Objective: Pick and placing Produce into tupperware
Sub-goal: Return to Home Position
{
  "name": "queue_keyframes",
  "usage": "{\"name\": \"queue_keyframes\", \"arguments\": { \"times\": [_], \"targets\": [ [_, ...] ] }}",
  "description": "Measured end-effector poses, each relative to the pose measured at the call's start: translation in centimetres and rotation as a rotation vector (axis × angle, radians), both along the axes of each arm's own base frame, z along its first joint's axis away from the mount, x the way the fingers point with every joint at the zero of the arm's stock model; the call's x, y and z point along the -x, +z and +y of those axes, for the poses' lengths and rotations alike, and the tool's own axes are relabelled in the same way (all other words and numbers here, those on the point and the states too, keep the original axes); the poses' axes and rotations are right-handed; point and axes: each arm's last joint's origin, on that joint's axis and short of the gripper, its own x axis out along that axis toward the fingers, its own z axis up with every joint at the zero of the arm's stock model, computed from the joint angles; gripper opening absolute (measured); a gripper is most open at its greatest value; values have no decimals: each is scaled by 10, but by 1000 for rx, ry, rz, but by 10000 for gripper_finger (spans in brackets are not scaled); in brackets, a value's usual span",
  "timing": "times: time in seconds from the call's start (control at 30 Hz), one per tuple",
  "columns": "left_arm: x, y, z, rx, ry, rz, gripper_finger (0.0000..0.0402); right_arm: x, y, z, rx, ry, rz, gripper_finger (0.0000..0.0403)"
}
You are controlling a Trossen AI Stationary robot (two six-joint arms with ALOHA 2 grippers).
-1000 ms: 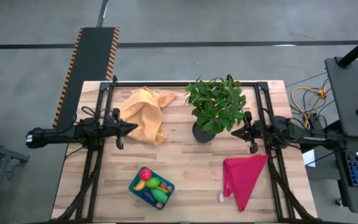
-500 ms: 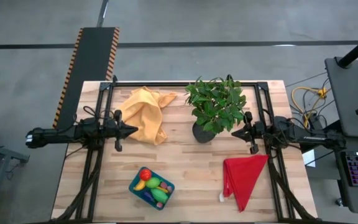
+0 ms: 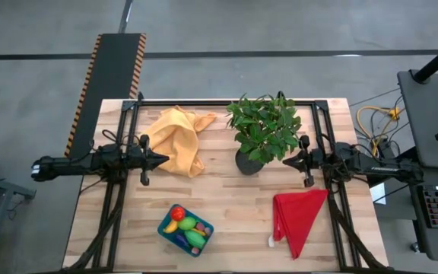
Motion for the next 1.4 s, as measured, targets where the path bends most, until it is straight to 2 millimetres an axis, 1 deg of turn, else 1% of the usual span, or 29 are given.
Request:
{"name": "queue_keyframes", "arguments": {
  "times": [0.13,0.27,0.33,0.57,0.67,1.4],
  "targets": [
    [0,1,0,0,0,-9,0,0,-1,-2,40,-70,14,8],
    [0,1,0,0,1,-11,0,0,-2,-3,14,-90,17,8],
    [0,1,0,0,0,-12,0,0,-2,-3,-24,-90,17,8],
    [0,2,0,0,1,-19,0,0,-2,-3,-257,-92,15,8],
    [0,2,0,0,1,-20,0,0,-2,-3,-304,-92,15,8],
    [-1,2,0,0,0,-18,0,0,-2,-3,-300,-91,15,8]
  ]
}}
